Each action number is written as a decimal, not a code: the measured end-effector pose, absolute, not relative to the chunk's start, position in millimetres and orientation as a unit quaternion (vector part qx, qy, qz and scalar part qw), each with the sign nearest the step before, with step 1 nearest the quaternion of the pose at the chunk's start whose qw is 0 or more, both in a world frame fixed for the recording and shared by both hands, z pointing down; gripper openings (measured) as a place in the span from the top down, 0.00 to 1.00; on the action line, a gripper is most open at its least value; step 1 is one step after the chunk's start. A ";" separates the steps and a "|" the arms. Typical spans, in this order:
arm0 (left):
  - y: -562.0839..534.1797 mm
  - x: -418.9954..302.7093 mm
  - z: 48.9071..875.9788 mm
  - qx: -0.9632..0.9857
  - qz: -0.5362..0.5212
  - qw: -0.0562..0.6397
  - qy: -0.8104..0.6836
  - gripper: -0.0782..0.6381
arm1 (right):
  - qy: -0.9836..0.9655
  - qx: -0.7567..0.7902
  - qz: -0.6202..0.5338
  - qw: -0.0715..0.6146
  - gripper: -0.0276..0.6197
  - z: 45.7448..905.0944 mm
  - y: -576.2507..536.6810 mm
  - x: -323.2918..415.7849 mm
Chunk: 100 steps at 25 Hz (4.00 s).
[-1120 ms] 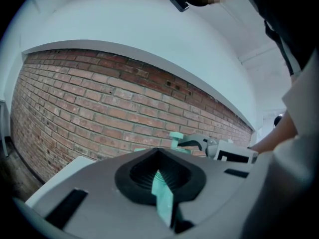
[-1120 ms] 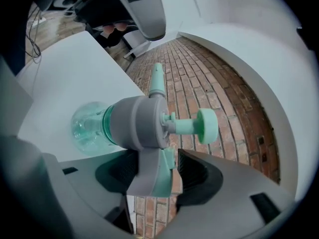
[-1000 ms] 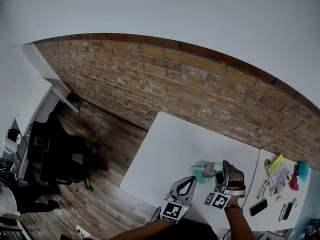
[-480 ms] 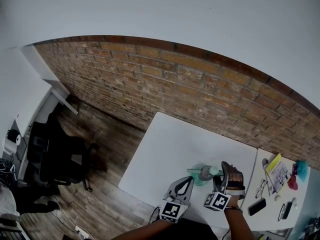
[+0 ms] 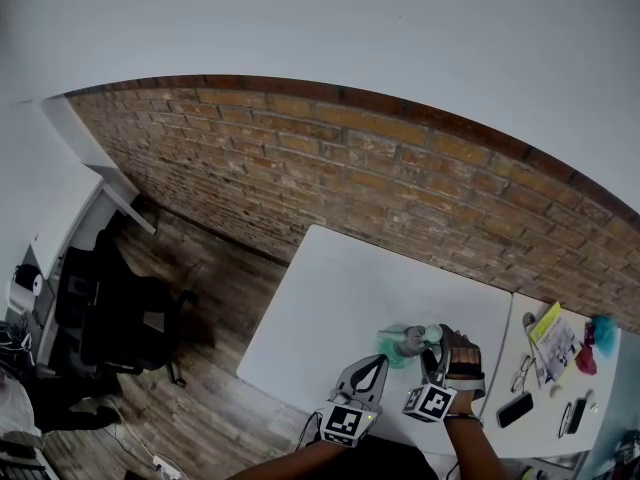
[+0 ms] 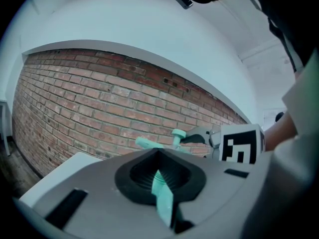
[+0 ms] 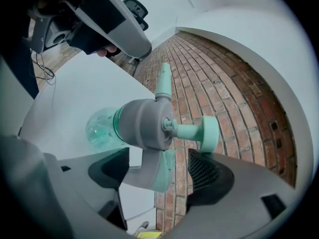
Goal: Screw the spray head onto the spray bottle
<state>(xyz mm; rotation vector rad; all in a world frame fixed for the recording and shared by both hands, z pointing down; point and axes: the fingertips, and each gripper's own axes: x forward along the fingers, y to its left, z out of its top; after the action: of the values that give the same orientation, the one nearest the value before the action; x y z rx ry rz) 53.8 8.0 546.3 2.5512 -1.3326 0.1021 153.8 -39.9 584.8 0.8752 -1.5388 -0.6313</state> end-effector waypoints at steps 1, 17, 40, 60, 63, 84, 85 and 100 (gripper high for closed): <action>8.0 53.3 545.0 0.877 0.036 0.133 -0.460 0.89 | -0.662 0.378 -0.273 0.587 0.42 582.6 -39.4 153.3; 5.7 47.7 555.7 0.876 0.036 0.130 -0.463 0.89 | -0.686 0.366 -0.280 0.563 0.42 559.9 -16.9 158.4; -6.4 102.8 629.0 0.953 0.082 0.069 -0.282 0.42 | -0.880 0.244 0.056 0.404 0.43 554.0 -22.1 161.5; -23.4 122.4 648.7 0.949 0.134 0.070 -0.278 0.42 | -0.881 0.158 0.056 0.442 0.76 572.9 -20.5 151.7; -26.1 123.2 650.2 0.947 0.142 0.060 -0.282 0.44 | -0.875 0.164 0.059 0.451 0.77 569.3 -16.9 150.6; -28.0 123.5 650.7 0.942 0.138 0.058 -0.299 0.45 | -0.817 0.321 0.224 0.424 0.78 559.9 -3.7 128.3; -28.1 123.6 651.2 0.943 0.137 0.060 -0.298 0.45 | -0.822 0.322 0.218 0.417 0.78 558.8 -4.7 127.0; -26.3 125.6 650.9 0.946 0.138 0.063 -0.285 0.45 | -0.876 0.226 0.016 0.425 0.56 515.0 -19.3 101.4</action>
<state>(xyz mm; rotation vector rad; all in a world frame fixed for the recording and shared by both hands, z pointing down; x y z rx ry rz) 125.6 -26.3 650.9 2.8591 -0.8616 0.4170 101.4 -19.3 515.0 0.5647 -2.1910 0.0406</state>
